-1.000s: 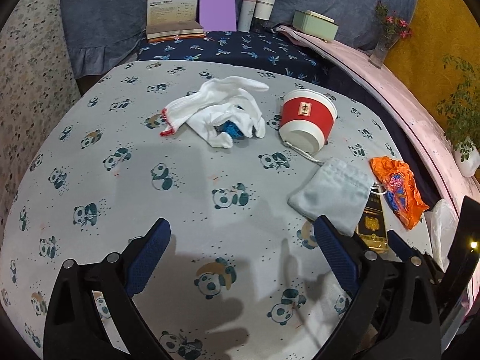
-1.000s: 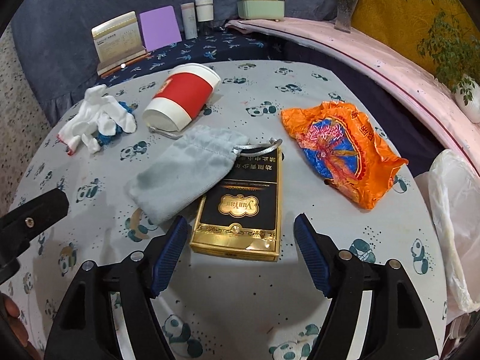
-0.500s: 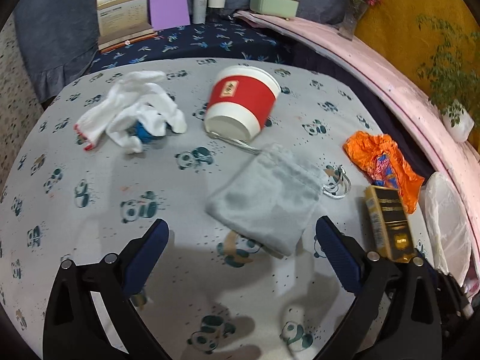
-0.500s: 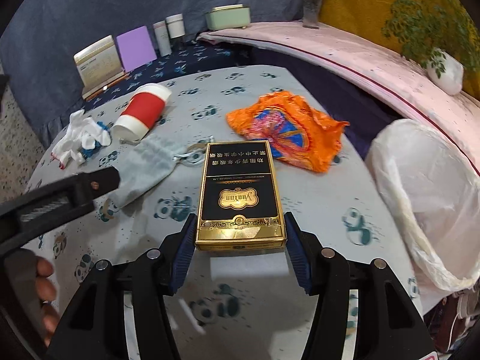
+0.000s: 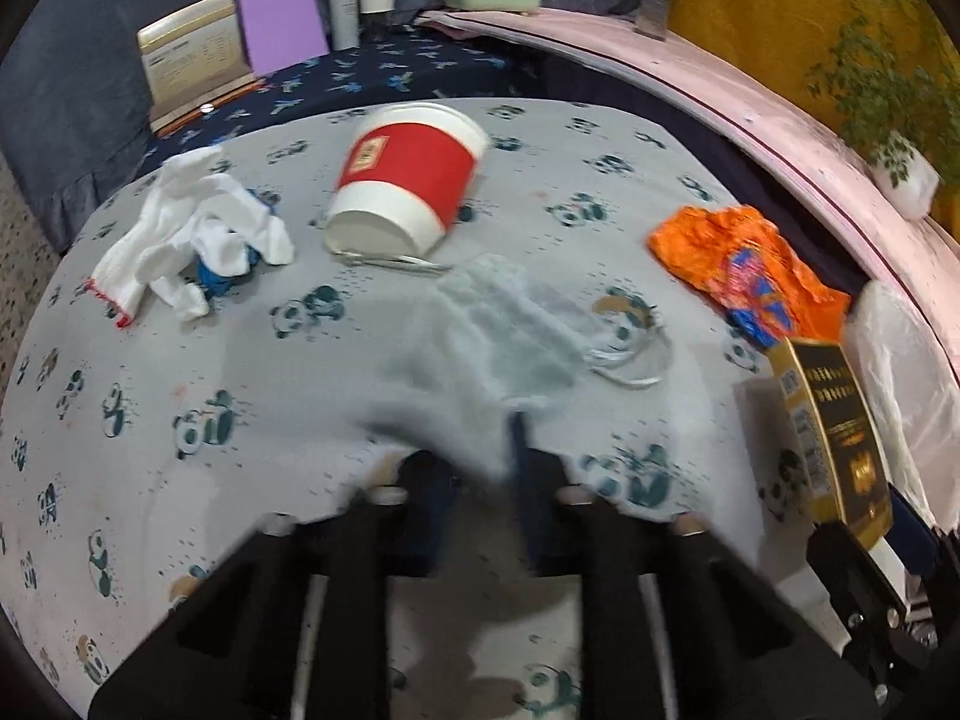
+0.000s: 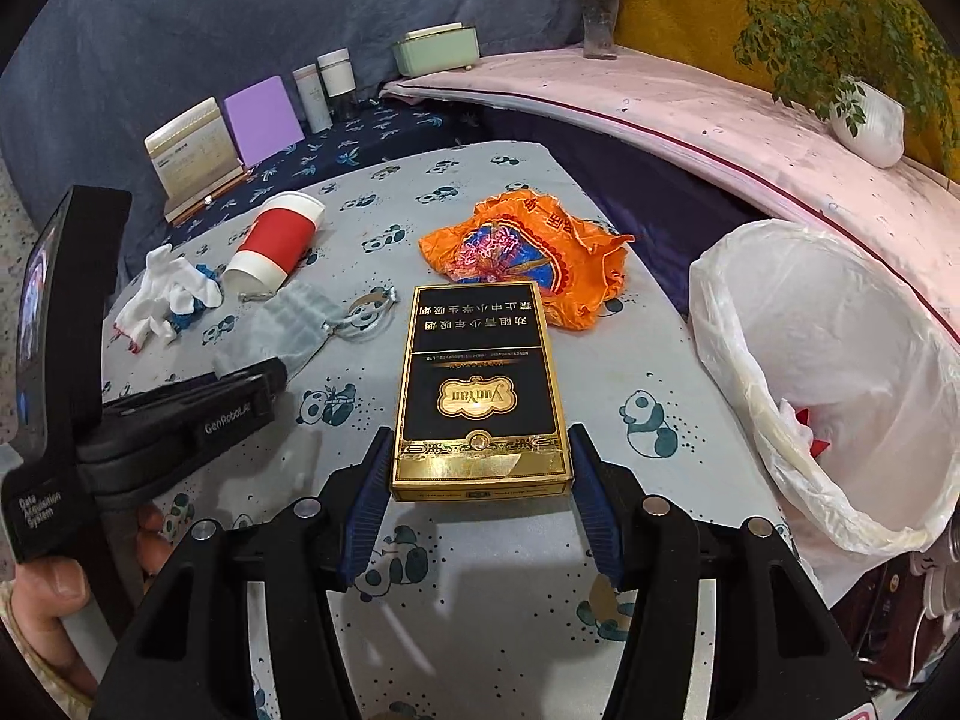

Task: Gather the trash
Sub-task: 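Carry the gold box and grey pouch over the trash bin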

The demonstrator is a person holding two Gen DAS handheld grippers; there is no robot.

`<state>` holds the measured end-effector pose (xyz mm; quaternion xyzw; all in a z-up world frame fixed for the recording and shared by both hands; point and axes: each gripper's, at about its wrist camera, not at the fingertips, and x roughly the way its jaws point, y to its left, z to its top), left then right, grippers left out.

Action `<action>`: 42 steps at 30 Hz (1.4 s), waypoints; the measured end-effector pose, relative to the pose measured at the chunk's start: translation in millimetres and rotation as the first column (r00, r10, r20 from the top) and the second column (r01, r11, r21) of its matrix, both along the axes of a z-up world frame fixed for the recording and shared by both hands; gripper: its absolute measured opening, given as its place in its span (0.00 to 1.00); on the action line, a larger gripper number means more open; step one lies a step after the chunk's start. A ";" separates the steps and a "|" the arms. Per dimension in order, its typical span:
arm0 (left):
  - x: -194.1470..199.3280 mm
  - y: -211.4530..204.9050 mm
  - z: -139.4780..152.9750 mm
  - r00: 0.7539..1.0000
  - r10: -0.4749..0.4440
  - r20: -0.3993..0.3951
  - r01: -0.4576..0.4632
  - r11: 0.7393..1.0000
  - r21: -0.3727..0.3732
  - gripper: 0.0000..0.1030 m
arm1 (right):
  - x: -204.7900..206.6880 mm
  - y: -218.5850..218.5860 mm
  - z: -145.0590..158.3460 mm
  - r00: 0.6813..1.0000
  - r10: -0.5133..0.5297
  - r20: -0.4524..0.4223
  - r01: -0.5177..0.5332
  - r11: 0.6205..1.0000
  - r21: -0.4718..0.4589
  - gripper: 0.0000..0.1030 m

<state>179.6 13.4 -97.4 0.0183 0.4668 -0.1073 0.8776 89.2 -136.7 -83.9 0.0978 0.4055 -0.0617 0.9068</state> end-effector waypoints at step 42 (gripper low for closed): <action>-95.1 -166.8 76.5 0.936 -0.343 0.082 0.351 0.928 -0.124 0.03 | -88.4 -162.3 30.0 0.928 -0.353 0.118 0.350 0.936 0.044 0.53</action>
